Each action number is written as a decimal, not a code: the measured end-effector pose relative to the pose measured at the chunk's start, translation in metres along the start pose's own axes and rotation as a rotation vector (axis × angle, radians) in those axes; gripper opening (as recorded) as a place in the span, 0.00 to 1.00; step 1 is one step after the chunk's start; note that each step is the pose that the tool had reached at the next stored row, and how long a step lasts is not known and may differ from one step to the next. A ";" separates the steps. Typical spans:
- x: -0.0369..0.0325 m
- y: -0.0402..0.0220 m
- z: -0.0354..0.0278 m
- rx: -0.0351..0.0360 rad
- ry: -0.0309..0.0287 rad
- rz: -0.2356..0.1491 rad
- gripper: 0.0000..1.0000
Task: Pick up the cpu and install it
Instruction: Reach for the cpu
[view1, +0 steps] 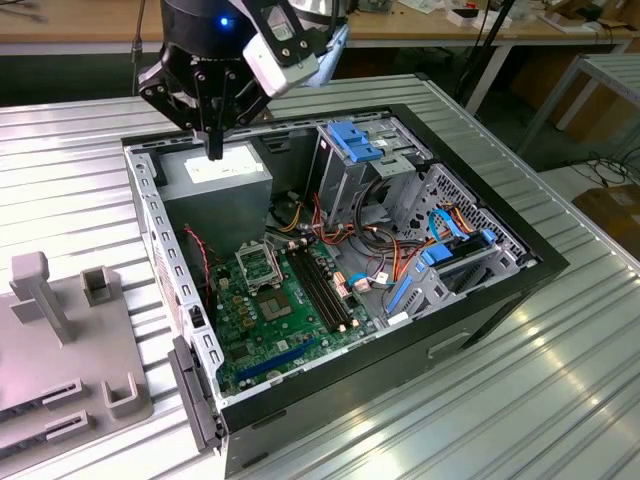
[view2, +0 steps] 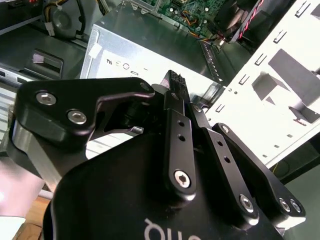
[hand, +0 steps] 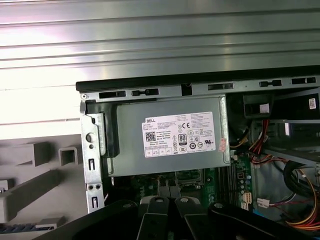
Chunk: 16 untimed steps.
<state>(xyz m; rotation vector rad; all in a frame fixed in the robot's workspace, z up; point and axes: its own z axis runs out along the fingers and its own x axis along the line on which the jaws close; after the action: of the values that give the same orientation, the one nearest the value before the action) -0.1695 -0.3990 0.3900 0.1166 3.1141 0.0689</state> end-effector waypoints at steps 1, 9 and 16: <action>0.0014 -0.0001 0.0001 0.0000 0.0000 0.000 0.13; 0.0098 -0.0009 0.0007 0.0001 0.0006 0.000 0.13; 0.0165 -0.0014 0.0014 0.0002 0.0024 0.000 0.13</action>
<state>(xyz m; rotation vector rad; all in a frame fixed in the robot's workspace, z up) -0.1860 -0.3991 0.3882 0.1169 3.1165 0.0688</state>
